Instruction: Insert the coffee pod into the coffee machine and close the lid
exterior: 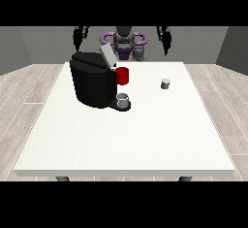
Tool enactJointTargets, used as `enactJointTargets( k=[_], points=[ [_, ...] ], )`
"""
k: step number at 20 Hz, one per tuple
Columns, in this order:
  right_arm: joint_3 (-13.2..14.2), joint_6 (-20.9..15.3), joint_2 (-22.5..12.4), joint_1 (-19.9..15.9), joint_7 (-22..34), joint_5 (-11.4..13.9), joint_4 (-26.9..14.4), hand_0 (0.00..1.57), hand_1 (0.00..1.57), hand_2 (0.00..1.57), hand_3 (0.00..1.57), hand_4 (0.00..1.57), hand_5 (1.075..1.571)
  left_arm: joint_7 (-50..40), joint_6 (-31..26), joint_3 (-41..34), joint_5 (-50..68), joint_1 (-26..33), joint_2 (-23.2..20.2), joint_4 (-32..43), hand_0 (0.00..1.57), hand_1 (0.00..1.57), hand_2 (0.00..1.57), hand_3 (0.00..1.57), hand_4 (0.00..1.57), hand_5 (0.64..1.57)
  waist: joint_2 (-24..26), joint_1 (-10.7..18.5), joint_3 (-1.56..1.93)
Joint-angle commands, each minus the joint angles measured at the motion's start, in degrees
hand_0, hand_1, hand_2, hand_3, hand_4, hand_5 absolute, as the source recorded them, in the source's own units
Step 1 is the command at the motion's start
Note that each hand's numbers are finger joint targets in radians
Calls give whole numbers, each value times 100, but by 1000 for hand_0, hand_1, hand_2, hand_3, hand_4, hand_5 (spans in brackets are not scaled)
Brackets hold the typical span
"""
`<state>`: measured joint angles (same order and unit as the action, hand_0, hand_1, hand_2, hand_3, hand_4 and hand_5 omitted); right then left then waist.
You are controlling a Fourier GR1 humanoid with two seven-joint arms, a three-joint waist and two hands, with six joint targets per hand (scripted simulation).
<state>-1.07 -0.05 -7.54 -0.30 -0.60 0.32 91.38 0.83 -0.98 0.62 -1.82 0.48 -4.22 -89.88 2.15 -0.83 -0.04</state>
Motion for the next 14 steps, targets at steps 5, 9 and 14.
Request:
enactJointTargets(
  k=[5, 9, 14],
  points=[
    [319, 251, 6, 384, -45, -324, -281, 0, 0, 0, 0, 128, 1571, 830, -765, -244, 563, 463, -212, -39, 0, 0, 0, 0, 273, 1571, 72, 177, 3],
    [474, -898, 696, 139, -605, 33, -348, 0, 0, 0, 0, 95, 1571, 1136, -1038, -521, 783, 236, -441, 29, 0, 0, 0, 0, 265, 1571, -69, 213, 4],
    [461, -596, 585, -21, -705, -141, -356, 0, 0, 0, 0, 267, 1571, 1069, -714, -535, -3, -181, -721, 418, 0, 0, 0, 0, 213, 1571, -250, -50, 4]
  ],
)
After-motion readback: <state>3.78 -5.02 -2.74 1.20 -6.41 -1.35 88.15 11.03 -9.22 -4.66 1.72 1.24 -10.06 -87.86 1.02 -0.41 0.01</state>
